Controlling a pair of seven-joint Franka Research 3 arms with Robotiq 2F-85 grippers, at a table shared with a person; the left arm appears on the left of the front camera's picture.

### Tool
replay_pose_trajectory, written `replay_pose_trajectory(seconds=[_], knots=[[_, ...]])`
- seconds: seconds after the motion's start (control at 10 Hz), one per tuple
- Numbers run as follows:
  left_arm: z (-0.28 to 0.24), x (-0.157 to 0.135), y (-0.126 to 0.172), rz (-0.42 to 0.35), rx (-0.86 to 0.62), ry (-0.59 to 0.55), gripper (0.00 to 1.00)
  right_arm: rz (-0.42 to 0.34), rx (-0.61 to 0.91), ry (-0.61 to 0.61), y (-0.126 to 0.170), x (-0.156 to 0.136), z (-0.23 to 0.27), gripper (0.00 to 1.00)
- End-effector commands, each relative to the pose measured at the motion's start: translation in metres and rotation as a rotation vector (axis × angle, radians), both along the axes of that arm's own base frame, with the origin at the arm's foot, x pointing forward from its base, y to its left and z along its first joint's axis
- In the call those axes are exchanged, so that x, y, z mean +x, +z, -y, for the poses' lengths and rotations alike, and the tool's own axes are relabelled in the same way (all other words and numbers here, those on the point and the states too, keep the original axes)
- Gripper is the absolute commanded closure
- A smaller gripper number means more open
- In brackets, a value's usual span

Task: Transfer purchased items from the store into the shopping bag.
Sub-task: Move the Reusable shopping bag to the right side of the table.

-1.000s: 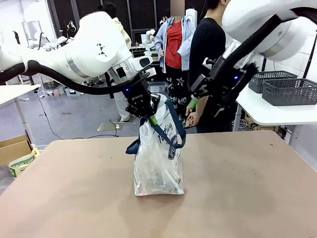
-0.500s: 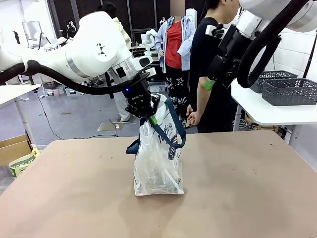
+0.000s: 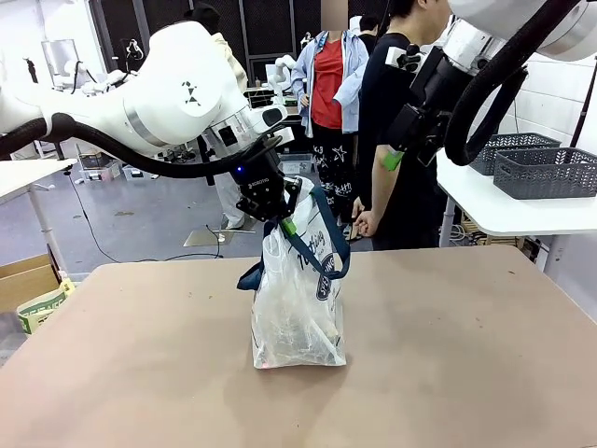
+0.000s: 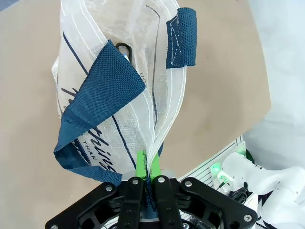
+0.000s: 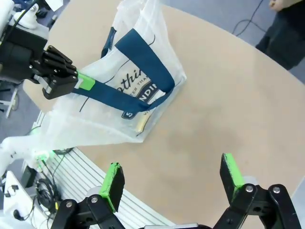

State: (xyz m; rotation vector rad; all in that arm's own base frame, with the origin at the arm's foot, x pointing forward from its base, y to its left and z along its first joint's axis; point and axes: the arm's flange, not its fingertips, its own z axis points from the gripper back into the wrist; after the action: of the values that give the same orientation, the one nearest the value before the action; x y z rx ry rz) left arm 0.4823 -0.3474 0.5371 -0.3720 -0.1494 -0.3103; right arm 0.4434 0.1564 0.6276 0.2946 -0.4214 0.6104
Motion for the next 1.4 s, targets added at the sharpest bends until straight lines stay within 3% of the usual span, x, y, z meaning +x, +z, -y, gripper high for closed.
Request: replay_pose_trajectory(seconds=[0.0, 0.1, 0.2, 0.4, 1.1, 1.3], knots=[[-0.002, -0.001, 0.002, -0.003, -0.005, 0.005, 1.0, -0.007, -0.011, -0.002, -0.001, -0.003, 0.002, 0.0], [0.0, 0.0, 0.0, 0.0, 0.0, 0.0, 1.0, -0.007, -0.011, -0.002, -0.001, -0.003, 0.002, 0.0], [0.003, 0.002, 0.008, -0.006, 0.162, 0.006, 1.0, -0.007, -0.011, -0.002, -0.001, -0.003, 0.002, 0.0], [0.008, 0.006, 0.028, -0.044, 0.282, -0.01, 1.0, -0.007, -0.011, -0.002, -0.001, -0.003, 0.002, 0.0], [0.011, 0.022, 0.052, -0.048, 0.502, 0.029, 1.0, -0.007, -0.011, -0.002, -0.001, -0.003, 0.002, 0.0], [-0.019, 0.04, 0.071, -0.023, 0.567, 0.154, 1.0, -0.007, -0.011, -0.002, -0.001, -0.003, 0.002, 0.0]])
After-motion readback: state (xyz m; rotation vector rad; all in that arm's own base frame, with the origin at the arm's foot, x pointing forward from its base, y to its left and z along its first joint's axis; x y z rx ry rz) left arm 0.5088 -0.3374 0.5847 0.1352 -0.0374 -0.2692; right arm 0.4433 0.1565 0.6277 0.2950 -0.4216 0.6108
